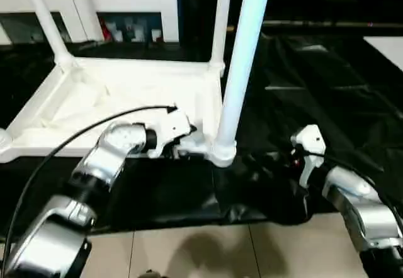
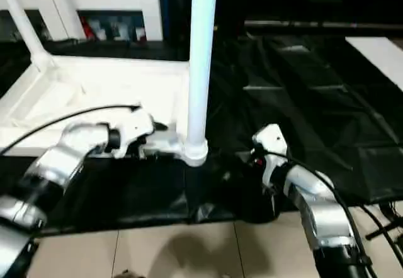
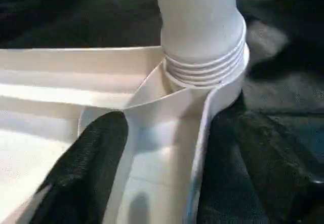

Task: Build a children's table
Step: Rotate leg to tighten

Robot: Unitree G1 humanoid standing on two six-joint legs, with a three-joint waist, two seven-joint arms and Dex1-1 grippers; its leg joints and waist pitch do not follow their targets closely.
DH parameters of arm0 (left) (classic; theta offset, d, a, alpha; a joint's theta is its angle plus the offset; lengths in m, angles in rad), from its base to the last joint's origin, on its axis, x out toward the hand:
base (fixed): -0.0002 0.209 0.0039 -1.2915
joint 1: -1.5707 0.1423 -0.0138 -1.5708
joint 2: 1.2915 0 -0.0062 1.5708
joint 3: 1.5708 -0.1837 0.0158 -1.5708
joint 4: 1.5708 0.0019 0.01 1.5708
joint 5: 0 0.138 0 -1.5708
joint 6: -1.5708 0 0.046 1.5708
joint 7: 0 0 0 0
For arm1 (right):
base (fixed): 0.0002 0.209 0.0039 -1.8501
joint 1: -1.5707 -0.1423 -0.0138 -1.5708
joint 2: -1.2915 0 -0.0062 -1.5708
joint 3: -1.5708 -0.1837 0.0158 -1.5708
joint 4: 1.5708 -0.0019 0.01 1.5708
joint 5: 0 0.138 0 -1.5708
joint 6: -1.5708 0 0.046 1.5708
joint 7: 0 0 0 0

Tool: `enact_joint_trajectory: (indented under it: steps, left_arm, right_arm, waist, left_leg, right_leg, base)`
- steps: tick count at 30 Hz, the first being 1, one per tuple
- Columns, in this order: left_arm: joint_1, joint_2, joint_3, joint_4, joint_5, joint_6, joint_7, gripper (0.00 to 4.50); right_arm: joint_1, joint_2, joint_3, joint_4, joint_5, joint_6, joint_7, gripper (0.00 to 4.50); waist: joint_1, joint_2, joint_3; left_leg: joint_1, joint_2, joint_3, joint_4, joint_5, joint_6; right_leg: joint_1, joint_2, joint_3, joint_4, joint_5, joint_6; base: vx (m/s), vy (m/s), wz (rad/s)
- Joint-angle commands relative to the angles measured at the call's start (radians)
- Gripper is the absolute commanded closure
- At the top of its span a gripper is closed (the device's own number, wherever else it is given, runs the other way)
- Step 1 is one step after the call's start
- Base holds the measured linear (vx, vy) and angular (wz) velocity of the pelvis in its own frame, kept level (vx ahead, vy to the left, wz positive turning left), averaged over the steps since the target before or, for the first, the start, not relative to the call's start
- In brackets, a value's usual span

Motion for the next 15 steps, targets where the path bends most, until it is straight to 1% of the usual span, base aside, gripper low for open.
enact_joint_trajectory:
  steps: [1, 2, 3, 4, 5, 6, 7, 8, 9, 10, 11, 12, 13, 14, 15]
  left_arm:
    - [-0.041, -0.007, -0.037, 0.096, 0.031, -0.005, -0.118, 1.09]
    - [-0.041, -0.007, -0.037, 0.096, 0.031, -0.005, -0.118, 1.18]
    - [-0.051, -0.013, -0.036, 0.118, 0.035, -0.011, -0.114, 1.27]
    - [-0.065, -0.017, -0.040, 0.148, 0.047, -0.029, -0.106, 1.27]
    - [-0.080, -0.023, -0.042, 0.180, 0.059, -0.043, -0.096, 1.39]
    - [-0.090, -0.028, -0.043, 0.201, 0.065, -0.052, -0.089, 1.54]
    - [-0.112, -0.037, -0.045, 0.246, 0.069, -0.067, -0.083, 1.64]
    - [-0.115, -0.039, -0.045, 0.253, 0.069, -0.068, -0.083, 1.67]
    - [-0.135, -0.046, -0.045, 0.287, 0.070, -0.077, -0.080, 1.70]
    - [-0.135, -0.046, -0.045, 0.287, 0.070, -0.077, -0.080, 1.79]
    - [-0.148, -0.049, -0.045, 0.307, 0.073, -0.083, -0.082, 1.92]
    - [-0.170, -0.054, -0.040, 0.335, 0.071, -0.084, -0.096, 2.09]
    - [-0.190, -0.057, -0.039, 0.358, 0.076, -0.086, -0.111, 2.11]
    - [-0.199, -0.057, -0.040, 0.370, 0.082, -0.089, -0.118, 2.17]
    - [-0.205, -0.055, -0.043, 0.377, 0.088, -0.092, -0.125, 2.32]
  right_arm:
    - [-0.010, -0.011, 0.013, -0.020, -0.019, 0.010, 0.001, 1.34]
    - [-0.010, -0.011, 0.013, -0.020, -0.019, 0.010, 0.001, 1.34]
    - [-0.010, -0.013, 0.015, -0.018, -0.023, 0.007, 0.002, 1.34]
    - [-0.010, -0.013, 0.016, -0.017, -0.024, 0.004, 0.003, 1.34]
    - [-0.010, -0.014, 0.016, -0.015, -0.025, 0.002, 0.003, 1.34]
    - [-0.009, -0.015, 0.016, -0.014, -0.025, 0.001, 0.004, 1.34]
    - [-0.007, -0.019, 0.017, -0.013, -0.024, 0.002, 0.006, 1.34]
    - [-0.006, -0.020, 0.018, -0.013, -0.025, 0.002, 0.006, 1.34]
    - [-0.004, -0.025, 0.021, -0.013, -0.027, 0.002, 0.008, 1.34]
    - [-0.004, -0.025, 0.021, -0.013, -0.027, 0.002, 0.008, 1.34]
    - [-0.004, -0.028, 0.023, -0.013, -0.028, 0.001, 0.009, 1.34]
    - [-0.001, -0.030, 0.023, -0.015, -0.025, 0.002, 0.013, 1.34]
    - [0.002, -0.033, 0.025, -0.016, -0.029, -0.001, 0.014, 1.34]
    - [0.004, -0.035, 0.025, -0.016, -0.032, -0.002, 0.014, 1.34]
    - [0.005, -0.035, 0.025, -0.016, -0.032, -0.002, 0.014, 1.34]
  waist:
    - [0.002, 0.004, -0.067]
    - [0.002, 0.003, -0.068]
    - [0.002, 0.013, -0.069]
    - [0.000, 0.012, -0.068]
    - [0.001, 0.012, -0.069]
    - [0.001, 0.010, -0.069]
    - [0.001, 0.002, -0.068]
    - [0.002, 0.004, -0.068]
    - [0.004, 0.010, -0.068]
    - [0.004, 0.007, -0.068]
    - [0.005, 0.008, -0.069]
    - [0.005, 0.008, -0.070]
    - [0.008, 0.023, -0.071]
    - [0.005, 0.016, -0.070]
    - [0.006, 0.011, -0.072]
  left_leg:
    - [0.011, 0.034, -0.011, -0.061, -0.059, 0.066]
    - [0.010, 0.033, -0.011, -0.059, -0.055, 0.067]
    - [0.008, 0.034, -0.014, -0.059, -0.056, 0.065]
    - [0.009, 0.034, -0.013, -0.059, -0.065, 0.066]
    - [0.009, 0.032, -0.013, -0.058, -0.074, 0.066]
    - [0.010, 0.033, -0.013, -0.058, -0.077, 0.065]
    - [0.008, 0.034, -0.012, -0.059, -0.078, 0.068]
    - [0.009, 0.033, -0.012, -0.059, -0.079, 0.068]
    - [0.010, 0.034, -0.013, -0.059, -0.084, 0.066]
    - [0.010, 0.036, -0.014, -0.060, -0.085, 0.064]
    - [0.010, 0.038, -0.014, -0.060, -0.082, 0.065]
    - [0.010, 0.035, -0.013, -0.058, -0.075, 0.069]
    - [0.010, 0.036, -0.016, -0.057, -0.064, 0.070]
    - [0.010, 0.035, -0.014, -0.057, -0.064, 0.074]
    - [0.009, 0.034, -0.015, -0.055, -0.057, 0.077]
  right_leg:
    - [0.054, -0.076, 0.048, -0.070, 0.147, -0.257]
    - [0.056, -0.075, 0.048, -0.068, 0.155, -0.258]
    - [0.059, -0.079, 0.048, -0.064, 0.176, -0.267]
    - [0.057, -0.078, 0.047, -0.068, 0.172, -0.269]
    - [0.061, -0.078, 0.047, -0.069, 0.168, -0.272]
    - [0.061, -0.078, 0.047, -0.070, 0.166, -0.272]
    - [0.062, -0.078, 0.047, -0.070, 0.161, -0.274]
    - [0.061, -0.077, 0.046, -0.071, 0.151, -0.273]
    - [0.060, -0.080, 0.047, -0.072, 0.135, -0.275]
    - [0.061, -0.080, 0.047, -0.071, 0.137, -0.278]
    - [0.062, -0.081, 0.047, -0.069, 0.146, -0.282]
    - [0.062, -0.079, 0.047, -0.069, 0.161, -0.284]
    - [0.063, -0.081, 0.047, -0.064, 0.189, -0.290]
    - [0.062, -0.078, 0.047, -0.069, 0.197, -0.290]
    - [0.066, -0.078, 0.047, -0.064, 0.221, -0.295]
  base:
    - [0.000, 0.000, 0.00]
    - [0.000, 0.000, 0.00]
    - [0.000, 0.000, 0.00]
    - [0.000, 0.000, 0.00]
    - [0.000, 0.000, 0.00]
    - [0.000, 0.000, 0.00]
    - [0.000, 0.000, 0.00]
    - [0.000, 0.000, 0.00]
    - [0.000, 0.000, 0.00]
    - [0.000, 0.000, 0.00]
    - [0.000, 0.000, 0.00]
    - [0.000, 0.000, 0.00]
    - [0.000, 0.000, 0.00]
    - [0.000, 0.000, 0.00]
    - [0.000, 0.000, 0.00]
